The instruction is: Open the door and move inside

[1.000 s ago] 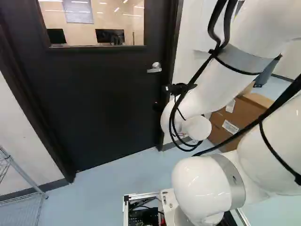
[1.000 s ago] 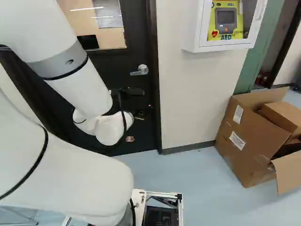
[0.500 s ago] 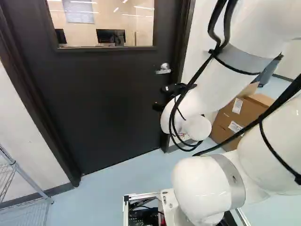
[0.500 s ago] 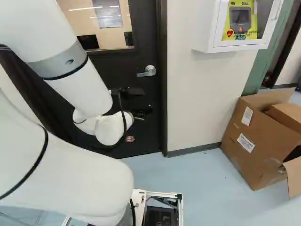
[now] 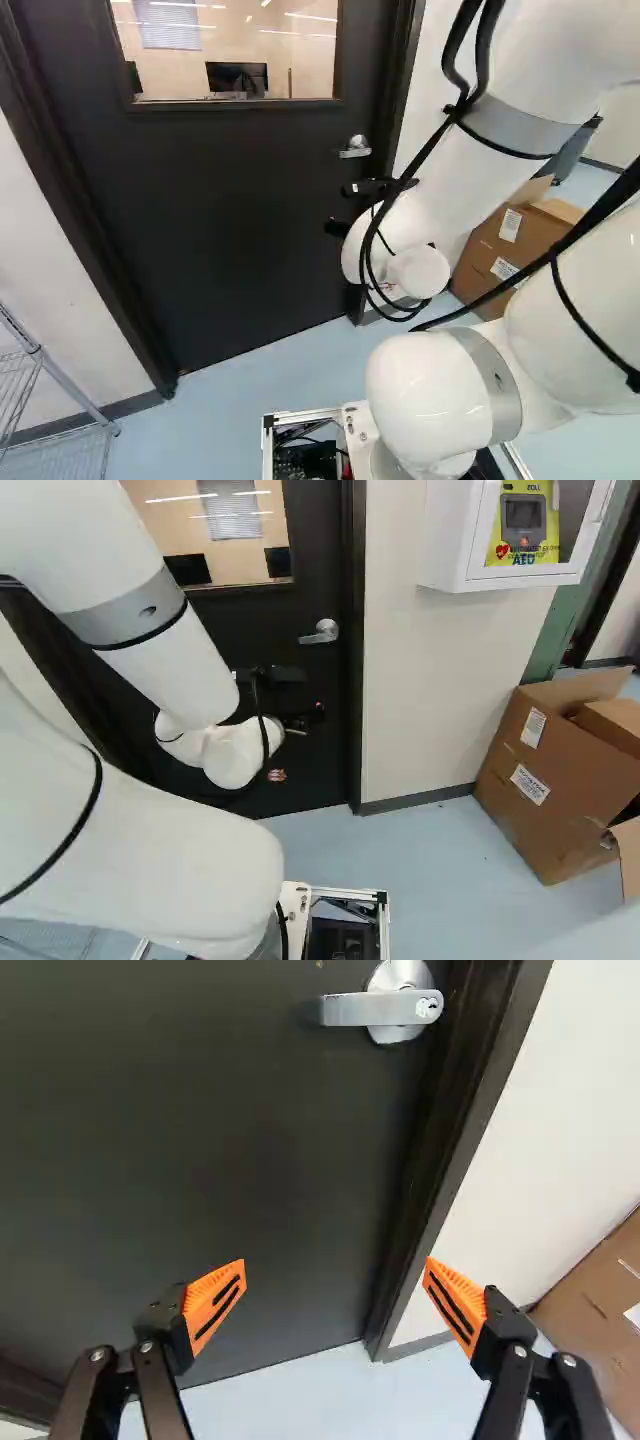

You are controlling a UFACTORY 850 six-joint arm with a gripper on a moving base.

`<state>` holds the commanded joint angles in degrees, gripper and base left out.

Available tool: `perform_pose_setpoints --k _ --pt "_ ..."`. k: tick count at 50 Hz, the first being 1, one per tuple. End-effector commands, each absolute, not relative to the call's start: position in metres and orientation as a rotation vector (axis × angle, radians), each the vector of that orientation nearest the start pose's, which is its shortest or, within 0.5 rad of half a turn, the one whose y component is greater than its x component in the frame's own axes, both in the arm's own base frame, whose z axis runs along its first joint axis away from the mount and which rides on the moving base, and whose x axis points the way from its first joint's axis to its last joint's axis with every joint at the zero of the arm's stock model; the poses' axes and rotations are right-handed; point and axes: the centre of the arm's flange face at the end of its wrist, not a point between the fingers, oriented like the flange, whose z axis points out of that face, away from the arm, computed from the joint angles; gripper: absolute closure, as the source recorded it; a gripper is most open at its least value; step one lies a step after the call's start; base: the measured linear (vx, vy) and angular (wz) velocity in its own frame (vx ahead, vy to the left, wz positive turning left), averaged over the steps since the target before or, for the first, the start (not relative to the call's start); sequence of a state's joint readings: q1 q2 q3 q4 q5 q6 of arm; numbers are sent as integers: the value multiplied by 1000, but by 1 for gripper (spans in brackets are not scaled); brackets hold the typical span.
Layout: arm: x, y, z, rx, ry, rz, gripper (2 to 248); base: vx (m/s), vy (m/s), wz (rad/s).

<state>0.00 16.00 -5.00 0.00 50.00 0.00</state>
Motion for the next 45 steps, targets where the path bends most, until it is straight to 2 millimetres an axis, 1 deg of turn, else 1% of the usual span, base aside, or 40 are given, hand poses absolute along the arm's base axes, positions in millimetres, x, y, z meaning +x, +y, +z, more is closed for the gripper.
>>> perform_pose_setpoints --k 12,21,45 --pt "271 0 366 -2558 0 -1824 3 0 -4 0" --pt "276 0 367 -2557 0 -1825 3 0 0 0" --pt "298 0 390 -2504 0 -1897 3 0 0 0"
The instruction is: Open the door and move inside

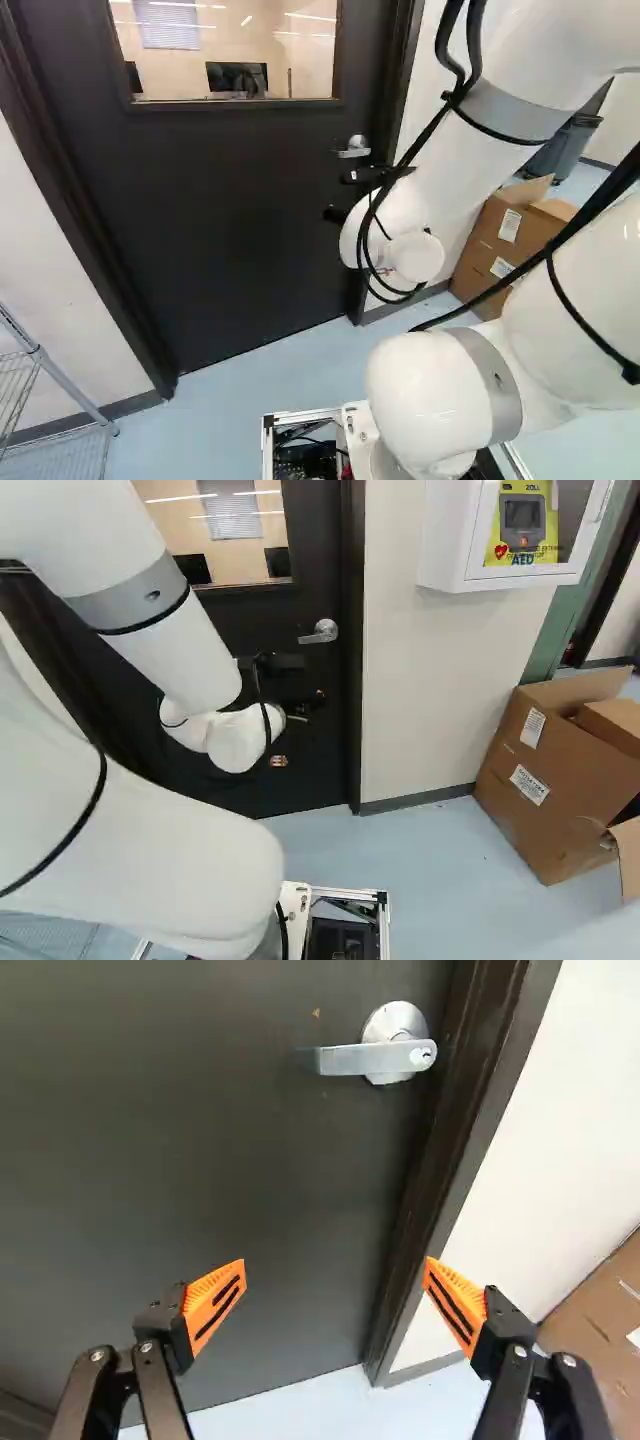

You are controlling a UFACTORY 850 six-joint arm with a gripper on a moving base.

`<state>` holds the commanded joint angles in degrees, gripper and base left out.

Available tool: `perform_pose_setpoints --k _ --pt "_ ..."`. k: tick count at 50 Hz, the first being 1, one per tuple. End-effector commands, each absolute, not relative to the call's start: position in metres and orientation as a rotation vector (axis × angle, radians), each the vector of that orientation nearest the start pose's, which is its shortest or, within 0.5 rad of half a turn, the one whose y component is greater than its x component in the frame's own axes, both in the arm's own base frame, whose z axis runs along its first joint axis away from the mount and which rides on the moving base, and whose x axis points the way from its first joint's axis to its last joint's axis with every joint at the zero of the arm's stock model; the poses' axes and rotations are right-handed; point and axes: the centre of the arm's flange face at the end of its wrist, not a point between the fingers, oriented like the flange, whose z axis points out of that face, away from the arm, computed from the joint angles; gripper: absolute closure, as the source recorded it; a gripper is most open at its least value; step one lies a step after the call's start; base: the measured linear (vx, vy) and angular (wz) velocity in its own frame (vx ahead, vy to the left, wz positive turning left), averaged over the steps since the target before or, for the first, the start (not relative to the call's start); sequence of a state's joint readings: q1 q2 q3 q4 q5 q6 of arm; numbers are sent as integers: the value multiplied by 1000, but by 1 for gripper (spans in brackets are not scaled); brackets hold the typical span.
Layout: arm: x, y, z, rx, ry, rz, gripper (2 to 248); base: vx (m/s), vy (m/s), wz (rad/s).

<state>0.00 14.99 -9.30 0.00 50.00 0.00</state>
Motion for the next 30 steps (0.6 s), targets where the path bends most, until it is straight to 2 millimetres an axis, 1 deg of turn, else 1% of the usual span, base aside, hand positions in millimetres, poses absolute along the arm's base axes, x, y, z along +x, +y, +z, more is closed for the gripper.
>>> perform_pose_setpoints --k 30 --pt "325 0 421 -2433 0 -1988 3 0 0 0"
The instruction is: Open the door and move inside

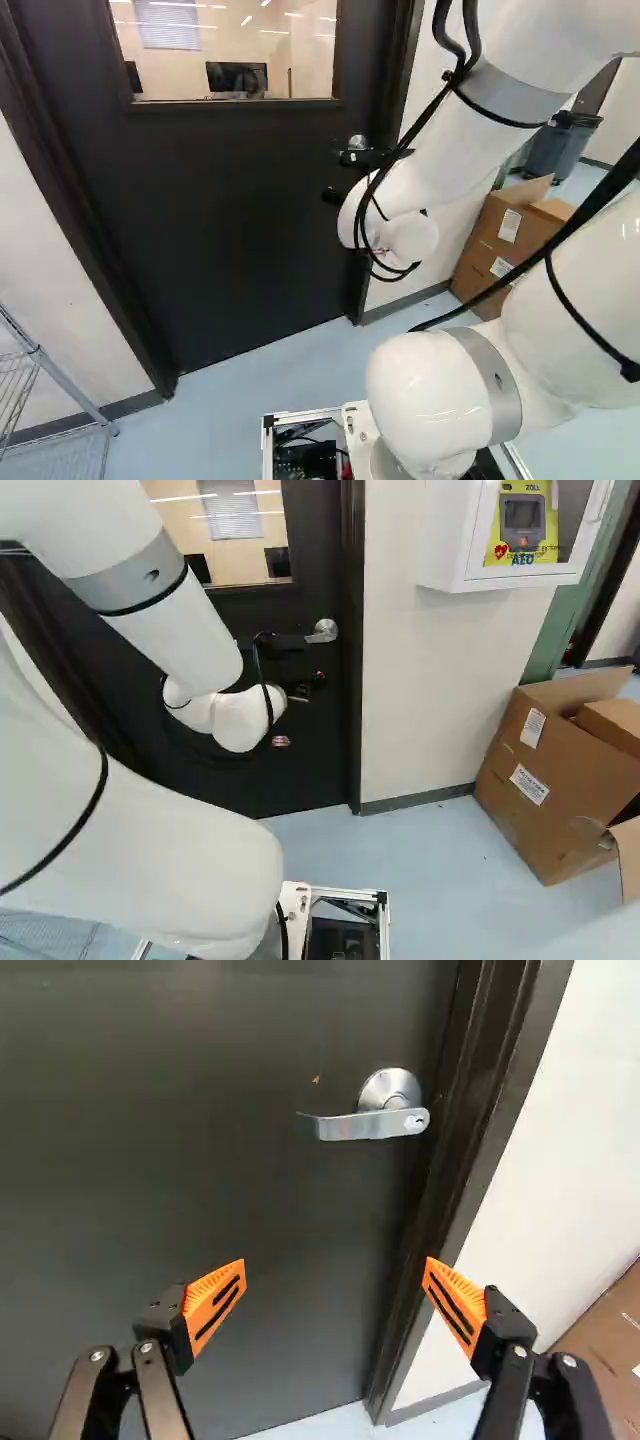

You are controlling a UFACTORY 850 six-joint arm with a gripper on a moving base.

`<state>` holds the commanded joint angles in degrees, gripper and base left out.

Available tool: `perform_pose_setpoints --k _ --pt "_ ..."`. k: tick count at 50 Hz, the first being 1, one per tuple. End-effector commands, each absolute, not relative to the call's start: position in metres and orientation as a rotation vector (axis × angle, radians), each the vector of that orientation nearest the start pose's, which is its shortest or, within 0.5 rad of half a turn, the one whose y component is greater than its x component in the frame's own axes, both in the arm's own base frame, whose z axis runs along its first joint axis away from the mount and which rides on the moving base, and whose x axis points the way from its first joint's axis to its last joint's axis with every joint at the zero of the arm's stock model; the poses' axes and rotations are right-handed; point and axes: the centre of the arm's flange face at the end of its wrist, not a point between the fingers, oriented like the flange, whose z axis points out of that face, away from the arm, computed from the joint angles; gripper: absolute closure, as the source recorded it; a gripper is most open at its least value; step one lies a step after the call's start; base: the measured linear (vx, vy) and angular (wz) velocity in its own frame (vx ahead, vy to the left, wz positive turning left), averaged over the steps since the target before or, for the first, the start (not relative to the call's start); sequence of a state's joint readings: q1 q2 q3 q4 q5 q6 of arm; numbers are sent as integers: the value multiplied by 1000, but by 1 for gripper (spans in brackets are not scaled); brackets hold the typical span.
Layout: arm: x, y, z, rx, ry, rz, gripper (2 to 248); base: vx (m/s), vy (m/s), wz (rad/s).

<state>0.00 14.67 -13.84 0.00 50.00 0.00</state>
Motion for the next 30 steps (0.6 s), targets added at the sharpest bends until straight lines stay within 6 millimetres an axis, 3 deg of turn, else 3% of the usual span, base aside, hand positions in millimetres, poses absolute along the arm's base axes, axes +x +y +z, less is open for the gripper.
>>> perform_pose_setpoints --k 30 --pt "350 2 452 -2358 -41 -2069 3 0 0 0"
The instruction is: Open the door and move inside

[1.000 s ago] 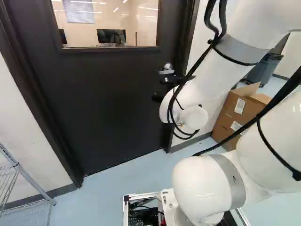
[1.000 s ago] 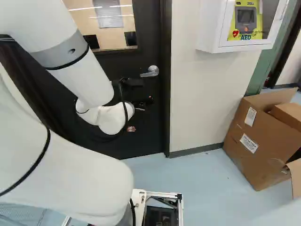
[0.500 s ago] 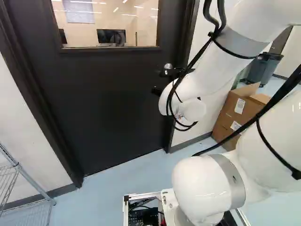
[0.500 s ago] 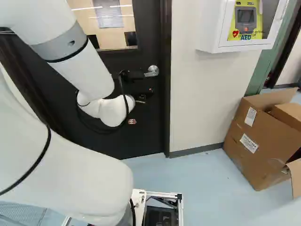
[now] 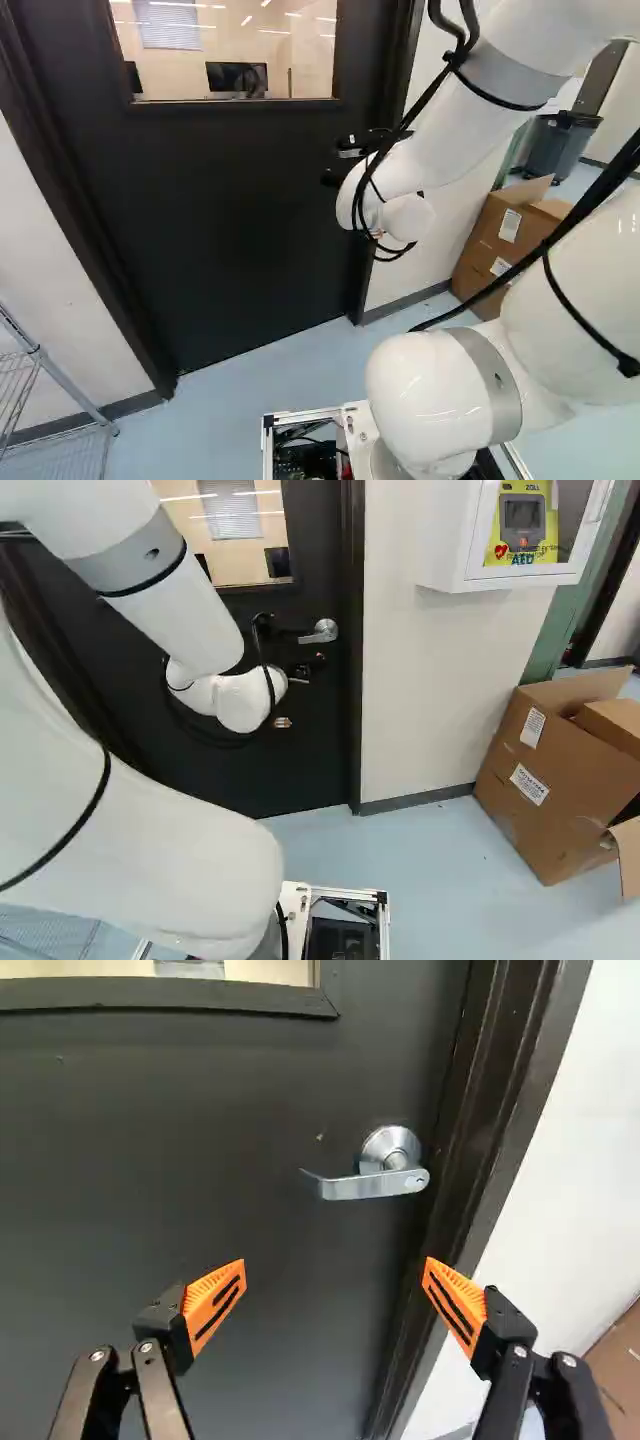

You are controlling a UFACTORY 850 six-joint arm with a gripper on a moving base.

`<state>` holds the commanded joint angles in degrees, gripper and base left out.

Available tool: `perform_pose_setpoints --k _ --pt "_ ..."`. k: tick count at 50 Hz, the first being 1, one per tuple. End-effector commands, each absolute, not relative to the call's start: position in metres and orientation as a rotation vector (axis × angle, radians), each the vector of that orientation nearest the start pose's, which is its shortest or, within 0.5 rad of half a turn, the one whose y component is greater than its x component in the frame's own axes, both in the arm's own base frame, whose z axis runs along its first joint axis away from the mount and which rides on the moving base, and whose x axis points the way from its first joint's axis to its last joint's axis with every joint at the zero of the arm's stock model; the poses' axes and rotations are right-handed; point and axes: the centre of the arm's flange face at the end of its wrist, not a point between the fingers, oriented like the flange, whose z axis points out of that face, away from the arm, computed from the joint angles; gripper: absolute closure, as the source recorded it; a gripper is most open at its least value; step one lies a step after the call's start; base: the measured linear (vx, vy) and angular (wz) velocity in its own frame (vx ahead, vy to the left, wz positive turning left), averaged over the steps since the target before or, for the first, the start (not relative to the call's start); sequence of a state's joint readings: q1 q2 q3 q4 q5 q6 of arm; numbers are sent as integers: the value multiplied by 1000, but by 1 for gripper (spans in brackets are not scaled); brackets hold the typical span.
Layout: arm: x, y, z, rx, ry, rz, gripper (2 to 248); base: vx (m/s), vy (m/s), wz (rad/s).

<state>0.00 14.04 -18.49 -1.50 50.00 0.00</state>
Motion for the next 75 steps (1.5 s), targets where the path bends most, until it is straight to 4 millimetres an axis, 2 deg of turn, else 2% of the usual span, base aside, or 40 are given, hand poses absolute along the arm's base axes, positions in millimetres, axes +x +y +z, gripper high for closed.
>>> perform_pose_setpoints --k 26,47,60,75 --pt "366 5 479 -2287 -214 -2130 3 0 0 0" --pt "390 7 501 -2235 -343 -2171 3 0 0 0" --pt "406 7 515 -2208 -364 -2197 3 0 0 0" --pt "420 8 518 -2205 -367 -2198 3 0 0 0"
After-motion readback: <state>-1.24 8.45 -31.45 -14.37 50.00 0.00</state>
